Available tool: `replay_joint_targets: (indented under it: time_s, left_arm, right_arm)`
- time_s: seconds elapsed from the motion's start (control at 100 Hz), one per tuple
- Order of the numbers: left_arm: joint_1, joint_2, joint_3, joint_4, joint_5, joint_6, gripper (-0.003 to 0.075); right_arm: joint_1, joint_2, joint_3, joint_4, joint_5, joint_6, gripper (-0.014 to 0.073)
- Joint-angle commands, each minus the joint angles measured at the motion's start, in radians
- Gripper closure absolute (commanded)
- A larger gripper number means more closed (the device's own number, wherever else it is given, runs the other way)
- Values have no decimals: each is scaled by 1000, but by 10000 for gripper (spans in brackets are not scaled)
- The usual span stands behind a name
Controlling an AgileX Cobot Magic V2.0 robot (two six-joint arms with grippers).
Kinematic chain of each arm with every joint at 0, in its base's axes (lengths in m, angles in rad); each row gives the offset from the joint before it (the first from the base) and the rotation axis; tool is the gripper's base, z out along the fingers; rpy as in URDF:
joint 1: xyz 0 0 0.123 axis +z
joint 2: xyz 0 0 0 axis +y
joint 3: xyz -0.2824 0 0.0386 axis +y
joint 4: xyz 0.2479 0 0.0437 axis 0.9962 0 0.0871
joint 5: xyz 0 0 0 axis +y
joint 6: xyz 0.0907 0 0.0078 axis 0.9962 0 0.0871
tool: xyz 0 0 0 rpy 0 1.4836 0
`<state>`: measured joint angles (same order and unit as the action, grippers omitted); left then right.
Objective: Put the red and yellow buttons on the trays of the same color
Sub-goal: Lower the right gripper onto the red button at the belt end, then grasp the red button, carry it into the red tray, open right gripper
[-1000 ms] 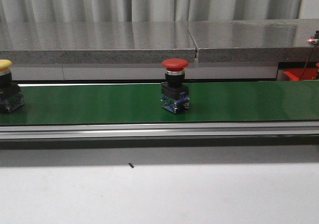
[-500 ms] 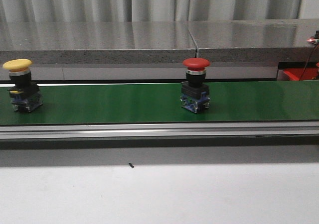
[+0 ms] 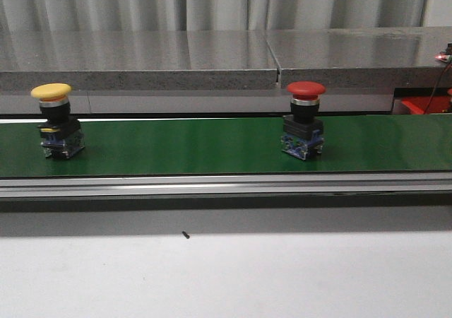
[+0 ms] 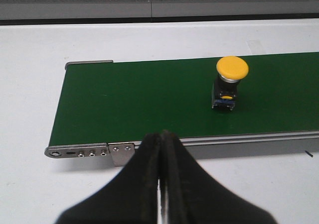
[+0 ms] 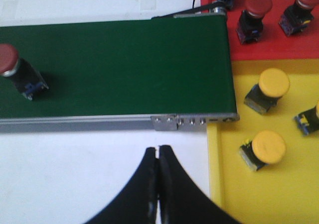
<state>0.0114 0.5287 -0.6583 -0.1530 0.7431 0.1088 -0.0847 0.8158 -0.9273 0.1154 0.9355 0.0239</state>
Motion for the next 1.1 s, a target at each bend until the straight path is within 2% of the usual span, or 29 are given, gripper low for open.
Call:
replay_joint_targets:
  time_s: [0.0, 0.27, 0.47, 0.52, 0.57, 0.69, 0.76, 0.79, 0.86, 1.09]
  left_arm:
    - [-8, 2, -27, -14, -75, -8, 741]
    - [-8, 2, -27, -14, -75, -8, 741]
    - [-8, 2, -27, -14, -75, -8, 741]
    - [-8, 2, -27, -14, -75, -8, 741]
    - [-8, 2, -27, -14, -75, -8, 741]
    - [-8, 2, -27, -14, -75, -8, 741]
    - [-8, 2, -27, -14, -75, -8, 741]
    - [-8, 2, -27, -14, -75, -8, 741]
    - [-8, 2, -27, -14, -75, -8, 741]
    - [-8, 2, -27, -14, -75, -8, 741]
  right_arm:
    - [0, 77, -100, -3, -82, -1, 661]
    - [72, 264, -277, -20, -73, -1, 661]
    - [166, 405, -362, -21, 5, -4, 642]
    - [188, 432, -375, -21, 13, -10, 589]
    - [208, 457, -388, -23, 21, -18, 501]
    - [248, 508, -411, -38, 40, -18, 172]
    - [258, 535, -420, -48, 52, -18, 25]
    - [259, 543, -421, -52, 58, -18, -13]
    - [259, 566, -422, -51, 70, -33, -55]
    - [257, 625, -423, -26, 78, -267, -52]
